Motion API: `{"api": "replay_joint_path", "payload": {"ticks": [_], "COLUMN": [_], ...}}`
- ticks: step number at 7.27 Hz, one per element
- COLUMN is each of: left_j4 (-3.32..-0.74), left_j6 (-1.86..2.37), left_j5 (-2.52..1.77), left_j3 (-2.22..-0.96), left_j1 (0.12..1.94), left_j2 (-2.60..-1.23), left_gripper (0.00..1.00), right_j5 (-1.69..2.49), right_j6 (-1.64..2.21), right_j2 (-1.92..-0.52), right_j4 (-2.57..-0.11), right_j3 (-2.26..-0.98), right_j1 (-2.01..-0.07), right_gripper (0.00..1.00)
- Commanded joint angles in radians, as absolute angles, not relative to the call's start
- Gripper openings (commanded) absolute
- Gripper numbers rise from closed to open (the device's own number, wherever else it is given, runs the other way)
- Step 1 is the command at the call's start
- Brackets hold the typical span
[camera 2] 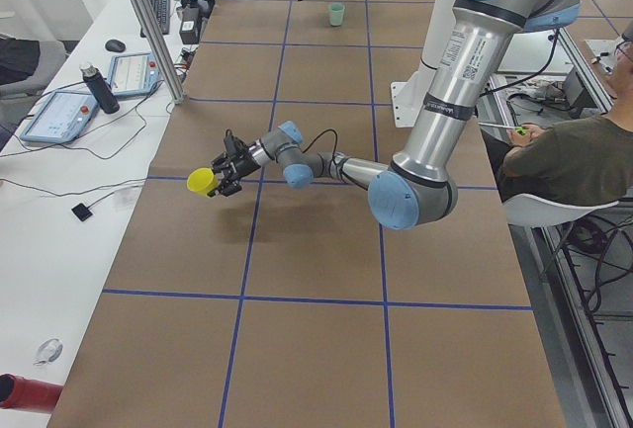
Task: Transfer and stack yellow cup on green cup
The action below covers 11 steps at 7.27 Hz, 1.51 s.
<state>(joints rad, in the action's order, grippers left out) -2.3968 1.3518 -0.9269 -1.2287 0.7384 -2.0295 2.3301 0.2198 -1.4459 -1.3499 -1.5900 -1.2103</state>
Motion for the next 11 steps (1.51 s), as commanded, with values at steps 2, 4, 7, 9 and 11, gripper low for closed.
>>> {"api": "replay_joint_path", "payload": {"ticks": [2,4,7,9,11], "left_j4": [-2.64,-2.645,-2.667,-2.796,-2.857], "left_j6": [0.977,0.97,0.881,0.792,0.696], "left_j5": [-1.06,-1.066,-1.186,-1.314,-1.318], "left_j3": [-1.219,-1.226,-1.218,-1.189,-1.184], "left_j1": [0.7,0.625,0.543,0.529,0.496], "left_j2": [-2.164,-2.219,-2.33,-2.344,-2.333], "left_gripper": [0.44,0.44,0.47,0.47,0.52], "right_j5": [2.33,2.332,2.336,2.333,2.329], "right_j6": [0.236,0.261,0.488,0.674,0.793], "right_j2": [-1.427,-1.381,-1.26,-1.166,-1.074], "right_j4": [-1.35,-1.35,-1.348,-1.319,-1.318], "right_j3": [-1.582,-1.583,-1.595,-1.601,-1.604], "right_j1": [-1.21,-1.21,-1.148,-1.067,-0.997], "right_gripper": [1.0,1.0,1.0,1.0,1.0]}}
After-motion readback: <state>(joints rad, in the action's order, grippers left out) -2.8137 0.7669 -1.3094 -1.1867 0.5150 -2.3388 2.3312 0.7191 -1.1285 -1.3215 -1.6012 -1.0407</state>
